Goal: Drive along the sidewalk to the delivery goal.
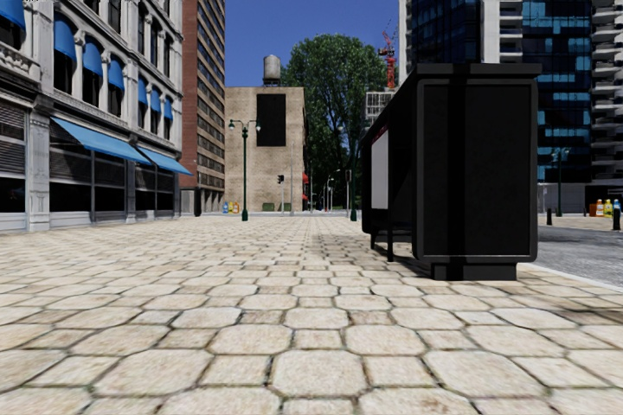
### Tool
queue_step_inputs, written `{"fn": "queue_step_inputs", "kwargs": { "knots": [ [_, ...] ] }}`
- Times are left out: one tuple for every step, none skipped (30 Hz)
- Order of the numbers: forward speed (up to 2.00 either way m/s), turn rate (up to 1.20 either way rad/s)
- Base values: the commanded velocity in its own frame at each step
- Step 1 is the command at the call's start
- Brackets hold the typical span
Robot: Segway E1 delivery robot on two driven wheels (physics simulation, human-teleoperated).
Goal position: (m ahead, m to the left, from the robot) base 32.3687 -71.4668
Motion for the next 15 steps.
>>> {"fn": "queue_step_inputs", "kwargs": {
  "knots": [
    [2.0, 0.0],
    [2.0, 0.0],
    [2.0, 0.0],
    [2.0, 0.0],
    [2.0, 0.0],
    [2.0, 0.0],
    [2.0, 0.0],
    [2.0, 0.0],
    [2.0, 0.0],
    [2.0, 0.0],
    [2.0, 0.0],
    [2.0, 0.0],
    [2.0, 0.0],
    [2.0, 0.0],
    [2.0, 0.0]
  ]
}}
